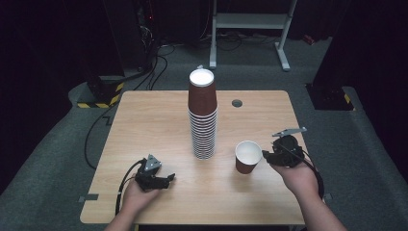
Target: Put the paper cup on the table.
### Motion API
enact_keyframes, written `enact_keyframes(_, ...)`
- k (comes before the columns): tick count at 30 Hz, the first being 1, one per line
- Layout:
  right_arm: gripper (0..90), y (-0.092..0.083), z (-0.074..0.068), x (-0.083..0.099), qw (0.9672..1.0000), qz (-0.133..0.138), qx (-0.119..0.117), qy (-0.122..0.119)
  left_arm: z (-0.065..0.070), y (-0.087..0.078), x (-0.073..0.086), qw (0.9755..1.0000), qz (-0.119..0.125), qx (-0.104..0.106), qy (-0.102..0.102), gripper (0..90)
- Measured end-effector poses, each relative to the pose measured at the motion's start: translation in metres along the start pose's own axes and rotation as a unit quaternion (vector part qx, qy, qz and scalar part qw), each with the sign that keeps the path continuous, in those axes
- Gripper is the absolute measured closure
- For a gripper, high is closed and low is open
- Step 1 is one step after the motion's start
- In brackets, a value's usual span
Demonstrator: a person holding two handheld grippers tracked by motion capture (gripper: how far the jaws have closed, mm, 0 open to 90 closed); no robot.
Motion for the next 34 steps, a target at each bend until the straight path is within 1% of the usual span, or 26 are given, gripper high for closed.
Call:
enact_keyframes(3, 51.5, -0.004, 0.011, 0.010, 0.9994, 0.027, 0.019, 0.013, 0.000, 0.000, 0.000, 1.0000, 0.000, 0.000, 0.000, 20.0)
enact_keyframes(4, 50.7, -0.004, 0.015, 0.015, 0.9987, 0.039, 0.024, 0.022, 0.000, 0.000, 0.000, 1.0000, 0.000, -0.001, -0.001, 20.0)
enact_keyframes(7, 48.1, 0.003, 0.024, 0.031, 0.9973, 0.055, 0.042, 0.027, 0.000, 0.000, 0.000, 1.0000, 0.000, -0.001, -0.001, 20.1)
enact_keyframes(9, 46.0, 0.013, 0.030, 0.044, 0.9961, 0.065, 0.050, 0.033, 0.000, 0.000, 0.000, 1.0000, 0.000, -0.001, -0.002, 20.1)
enact_keyframes(11, 43.6, 0.025, 0.033, 0.058, 0.9959, 0.064, 0.054, 0.033, 0.000, 0.000, 0.000, 1.0000, 0.001, -0.001, -0.002, 20.2)
enact_keyframes(13, 39.1, 0.040, 0.033, 0.074, 0.9960, 0.065, 0.056, 0.025, 0.000, 0.000, 0.000, 1.0000, 0.001, -0.001, -0.002, 20.2)
enact_keyframes(16, 33.5, 0.058, 0.031, 0.089, 0.9955, 0.069, 0.061, 0.019, 0.000, 0.000, 0.000, 1.0000, 0.001, 0.000, -0.003, 20.3)
enact_keyframes(18, 29.5, 0.070, 0.029, 0.098, 0.9951, 0.070, 0.064, 0.027, 0.000, 0.000, 0.000, 1.0000, 0.001, 0.000, -0.003, 20.4)
enact_keyframes(19, 28.7, 0.073, 0.028, 0.100, 0.9951, 0.070, 0.063, 0.031, 0.000, 0.000, 0.000, 1.0000, 0.001, 0.000, -0.003, 20.4)
enact_keyframes(20, 27.7, 0.077, 0.026, 0.102, 0.9947, 0.077, 0.056, 0.037, -0.001, 0.000, 0.000, 1.0000, 0.001, -0.004, -0.001, 20.5)
enact_keyframes(21, 28.7, 0.078, 0.024, 0.103, 0.9941, 0.088, 0.046, 0.043, -0.001, -0.001, 0.000, 1.0000, 0.002, -0.005, -0.001, 20.7)
enact_keyframes(22, 27.8, 0.078, 0.025, 0.103, 0.9942, 0.086, 0.044, 0.047, 0.000, -0.001, 0.001, 1.0000, 0.002, -0.004, -0.005, 20.9)
enact_keyframes(26, 25.3, 0.080, 0.023, 0.102, 0.9949, 0.085, 0.035, 0.041, 0.000, -0.002, 0.001, 1.0000, 0.002, -0.006, -0.007, 21.3)
enact_keyframes(34, 23.5, 0.079, 0.023, 0.102, 0.9939, 0.084, 0.050, 0.050, 0.000, -0.002, 0.002, 0.9999, 0.004, -0.011, -0.011, 22.1)
Point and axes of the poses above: each handheld gripper's, and its own axes: y roughly forward along the jaws, x roughly out of its underside, z roughly to its right, the point moved 10 cm from there along y, roughly forward along the jaws, and after that the axes turned 1 degree about -y, right-handed, at the moved point
